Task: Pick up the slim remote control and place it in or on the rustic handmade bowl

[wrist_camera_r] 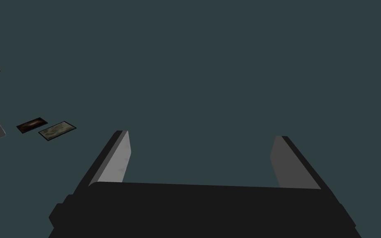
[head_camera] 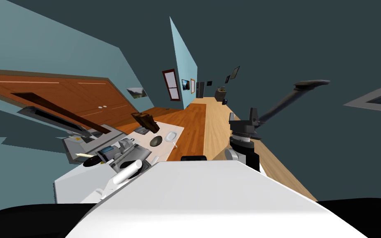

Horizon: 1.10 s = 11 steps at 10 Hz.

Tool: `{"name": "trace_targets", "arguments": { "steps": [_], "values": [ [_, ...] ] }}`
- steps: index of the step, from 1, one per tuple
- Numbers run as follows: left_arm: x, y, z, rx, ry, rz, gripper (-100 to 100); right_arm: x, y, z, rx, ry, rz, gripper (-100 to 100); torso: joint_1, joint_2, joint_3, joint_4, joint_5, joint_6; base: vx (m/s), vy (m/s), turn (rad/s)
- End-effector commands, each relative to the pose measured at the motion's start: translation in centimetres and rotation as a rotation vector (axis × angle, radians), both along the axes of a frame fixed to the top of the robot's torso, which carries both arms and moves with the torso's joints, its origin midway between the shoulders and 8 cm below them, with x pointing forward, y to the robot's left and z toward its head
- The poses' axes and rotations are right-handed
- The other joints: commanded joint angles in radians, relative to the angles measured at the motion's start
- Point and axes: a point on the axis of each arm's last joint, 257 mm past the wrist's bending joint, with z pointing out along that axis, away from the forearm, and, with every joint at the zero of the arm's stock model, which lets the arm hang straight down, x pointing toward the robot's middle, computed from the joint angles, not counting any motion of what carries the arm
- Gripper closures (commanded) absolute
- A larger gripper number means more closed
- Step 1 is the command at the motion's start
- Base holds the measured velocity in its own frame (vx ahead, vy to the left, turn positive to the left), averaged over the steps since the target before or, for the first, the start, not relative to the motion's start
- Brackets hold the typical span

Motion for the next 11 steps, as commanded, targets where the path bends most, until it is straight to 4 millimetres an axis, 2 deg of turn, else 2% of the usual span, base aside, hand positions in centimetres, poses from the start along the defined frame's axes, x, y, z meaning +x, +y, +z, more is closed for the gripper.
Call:
{"name": "trace_targets", "arguments": {
  "steps": [1,7,10,11],
  "values": [
    [-1.1,-0.8,-0.8,-0.049,0.04,0.022,-100,0.0,0.0,0.0,0.0,0.0,0.0,0,0.0,0.0,0.0,0.0,0.0,0.0,0.006,0.038,-0.074],
    [-4.5,-3.1,-2.2,-0.193,0.163,0.083,-100,0.0,0.0,0.0,0.0,0.0,0.0,0,0.002,0.0,0.0,0.0,0.0,0.0,0.008,0.049,-0.08],
    [-5.0,-3.3,-2.3,-0.208,0.176,0.089,-100,0.0,0.0,0.0,0.0,0.0,0.0,0,0.0,0.0,0.0,0.0,0.0,0.0,0.006,0.033,-0.026],
    [-5.0,-3.3,-2.3,-0.211,0.179,0.09,0,0.0,0.0,0.0,0.0,0.0,0.0,0,-0.001,0.0,0.0,0.0,0.0,0.0,0.0,0.0,0.0]
  ]
}}
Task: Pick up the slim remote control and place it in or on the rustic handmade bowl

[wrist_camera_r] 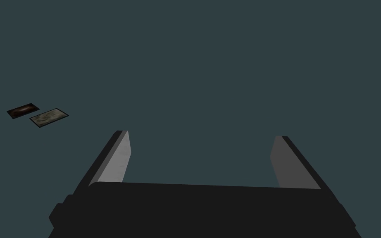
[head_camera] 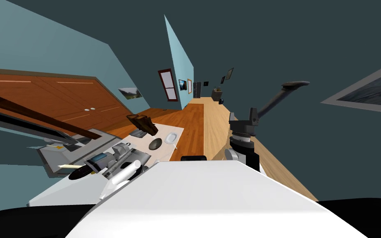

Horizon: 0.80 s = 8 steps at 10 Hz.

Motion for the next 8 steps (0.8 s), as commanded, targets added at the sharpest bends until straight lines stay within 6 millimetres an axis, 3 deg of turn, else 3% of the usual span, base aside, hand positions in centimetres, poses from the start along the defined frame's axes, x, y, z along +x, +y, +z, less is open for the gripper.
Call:
{"name": "trace_targets", "arguments": {
  "steps": [1,5,6,8],
  "values": [
    [0.1,-0.5,-1.0,0.0,-0.001,-0.004,-100,0.0,0.0,0.0,0.0,0.0,0.0,0,0.0,0.0,0.0,0.0,0.0,0.0,0.004,0.02,0.034],
    [0.0,-0.9,-2.0,-0.001,0.0,-0.008,-100,0.0,0.0,0.0,0.0,0.0,0.0,0,0.001,-0.001,0.0,0.0,0.0,0.0,0.01,0.02,0.015],
    [0.0,-0.8,-2.0,0.0,-0.002,-0.009,100,0.0,0.0,0.0,0.0,0.0,0.0,0,0.0,0.0,0.0,0.0,0.0,0.0,0.0,0.0,0.0],
    [0.0,-1.0,-2.1,-0.003,0.0,-0.006,100,0.0,0.0,0.0,0.0,0.0,0.0,0,0.001,0.0,0.0,0.0,0.0,0.001,0.0,0.0,0.0]
  ]
}}
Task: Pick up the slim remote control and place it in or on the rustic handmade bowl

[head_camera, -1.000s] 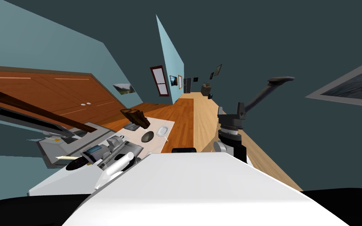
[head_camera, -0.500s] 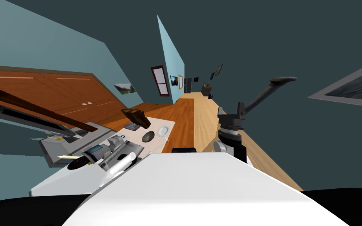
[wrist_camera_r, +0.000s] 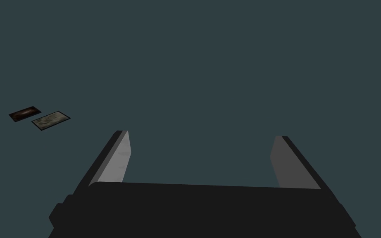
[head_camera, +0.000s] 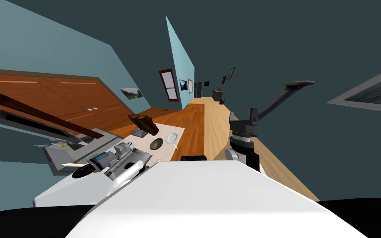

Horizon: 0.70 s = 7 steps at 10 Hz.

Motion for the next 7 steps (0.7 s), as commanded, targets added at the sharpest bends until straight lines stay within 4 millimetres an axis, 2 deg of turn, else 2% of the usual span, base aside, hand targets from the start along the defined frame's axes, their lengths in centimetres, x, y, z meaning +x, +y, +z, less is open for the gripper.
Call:
{"name": "trace_targets", "arguments": {
  "steps": [1,2,3,4,6,7],
  "values": [
    [0.0,0.0,0.0,0.0,0.0,0.0,100,0.0,0.0,0.0,0.0,0.0,0.0,0,0.0,0.0,0.0,0.0,0.0,0.0,0.0,0.0,0.0],
    [0.0,0.0,0.0,0.0,0.0,-0.001,100,0.0,0.0,0.0,0.0,0.0,0.0,0,0.0,0.0,0.0,0.0,0.0,0.0,0.0,0.0,0.0],
    [0.0,0.0,0.0,0.0,0.0,-0.001,0,0.0,0.0,0.0,0.0,0.0,0.0,0,0.0,0.0,0.0,0.0,0.0,0.0,0.0,0.0,0.0],
    [0.1,0.4,0.8,0.003,-0.001,0.001,100,0.0,0.0,0.0,0.0,0.0,0.0,0,0.0,0.0,0.0,0.0,0.0,0.0,-0.008,-0.016,-0.034],
    [0.0,0.8,1.8,0.003,0.0,0.005,100,0.0,0.0,0.0,0.0,0.0,0.0,0,-0.002,0.001,0.001,0.0,-0.001,0.0,-0.013,-0.025,-0.026],
    [0.1,0.7,1.4,0.005,-0.002,0.003,100,0.0,0.0,0.0,0.0,0.0,0.0,0,-0.002,0.001,0.001,0.0,-0.001,0.0,-0.005,-0.011,-0.002]
  ]
}}
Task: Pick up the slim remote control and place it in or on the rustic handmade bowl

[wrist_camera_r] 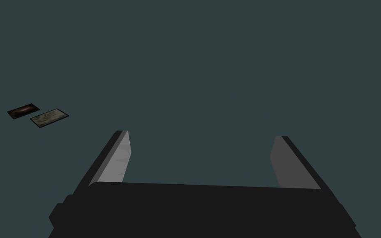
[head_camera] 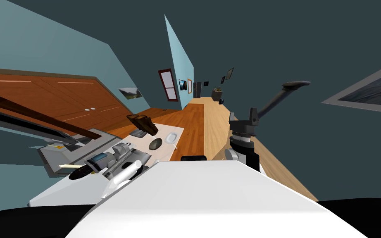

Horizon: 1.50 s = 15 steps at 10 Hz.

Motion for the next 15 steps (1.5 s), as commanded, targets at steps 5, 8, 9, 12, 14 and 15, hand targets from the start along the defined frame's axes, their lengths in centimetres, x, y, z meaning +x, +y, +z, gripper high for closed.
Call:
{"name": "trace_targets", "arguments": {
  "steps": [5,8,9,12,14,15],
  "values": [
    [4.4,6.4,5.0,0.111,-0.087,-0.006,100,0.0,0.0,0.0,0.0,0.0,0.0,0,-0.013,-0.001,0.0,0.001,-0.005,0.001,0.005,-0.13,0.062],
    [5.3,9.2,7.5,0.143,-0.106,0.003,100,0.0,0.0,0.0,0.0,0.0,0.0,0,-0.008,-0.002,0.0,0.001,-0.004,0.001,0.042,-0.089,0.022],
    [5.2,10.2,8.4,0.147,-0.106,0.01,100,0.0,0.0,0.0,0.0,0.0,0.0,0,-0.007,-0.003,-0.001,0.001,-0.005,0.0,0.11,-0.062,-0.011],
    [4.1,11.3,9.7,0.126,-0.086,0.025,100,0.0,0.0,0.0,0.0,0.0,0.0,0,-0.007,-0.007,-0.003,0.0,-0.003,0.002,0.103,-0.066,-0.087],
    [3.2,11.5,10.1,0.106,-0.068,0.031,100,0.0,0.0,0.0,0.0,0.0,0.0,0,-0.005,-0.006,-0.003,0.0,-0.003,0.002,0.079,-0.029,-0.096],
    [2.7,11.6,10.3,0.093,-0.058,0.035,100,0.0,0.0,0.0,0.0,0.0,0.0,0,-0.003,-0.006,-0.003,0.0,-0.002,0.002,0.068,0.001,-0.102]
  ]
}}
